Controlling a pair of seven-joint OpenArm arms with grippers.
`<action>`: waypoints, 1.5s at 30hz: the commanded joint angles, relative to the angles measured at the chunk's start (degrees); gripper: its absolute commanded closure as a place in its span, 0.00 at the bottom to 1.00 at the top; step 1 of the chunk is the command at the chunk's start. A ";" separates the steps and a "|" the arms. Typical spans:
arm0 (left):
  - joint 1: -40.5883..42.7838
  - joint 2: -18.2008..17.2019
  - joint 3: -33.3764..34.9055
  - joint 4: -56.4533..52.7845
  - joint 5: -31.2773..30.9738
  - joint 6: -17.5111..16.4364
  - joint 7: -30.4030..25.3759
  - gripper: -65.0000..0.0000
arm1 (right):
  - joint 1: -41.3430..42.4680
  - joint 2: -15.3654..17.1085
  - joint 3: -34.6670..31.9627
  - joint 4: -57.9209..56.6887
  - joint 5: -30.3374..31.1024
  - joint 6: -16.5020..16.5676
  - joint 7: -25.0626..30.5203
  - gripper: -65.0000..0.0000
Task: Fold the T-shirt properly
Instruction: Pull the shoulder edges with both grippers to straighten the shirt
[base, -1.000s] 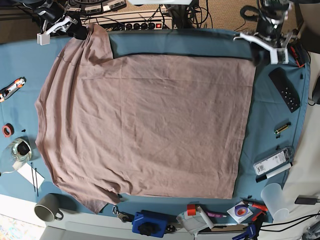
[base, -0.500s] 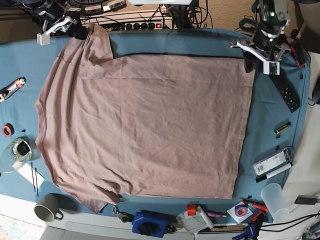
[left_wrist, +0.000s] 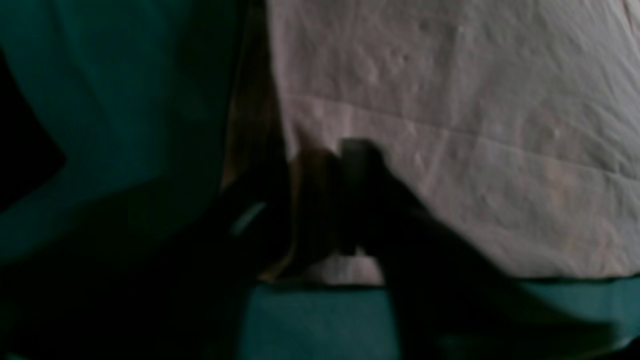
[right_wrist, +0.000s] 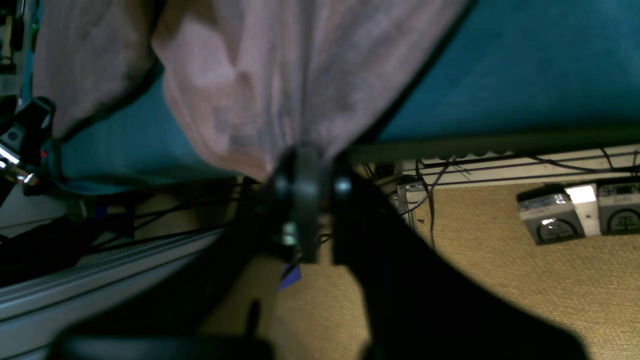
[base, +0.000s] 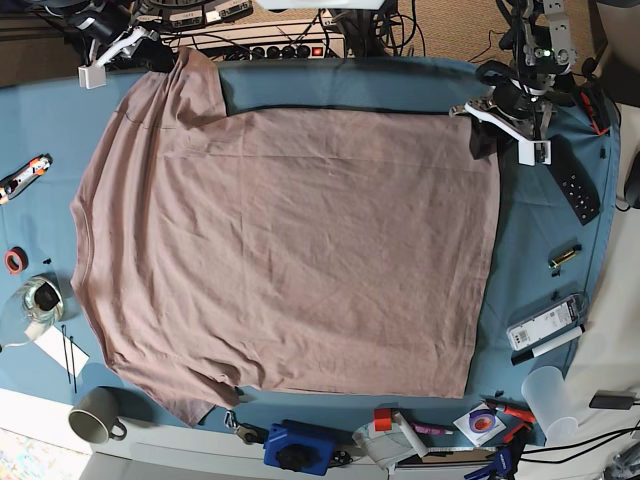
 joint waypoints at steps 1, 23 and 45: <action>0.57 0.02 0.26 -0.09 0.35 -0.09 3.45 0.96 | 0.46 0.48 -0.09 0.70 0.02 -0.47 1.88 1.00; 8.28 0.00 0.24 13.22 0.52 -0.92 9.03 1.00 | -5.27 0.46 17.84 17.31 3.56 -0.47 1.27 1.00; 21.55 0.00 -11.32 22.82 1.64 -0.92 11.02 1.00 | -14.19 0.33 27.32 17.29 14.40 -0.47 -6.34 1.00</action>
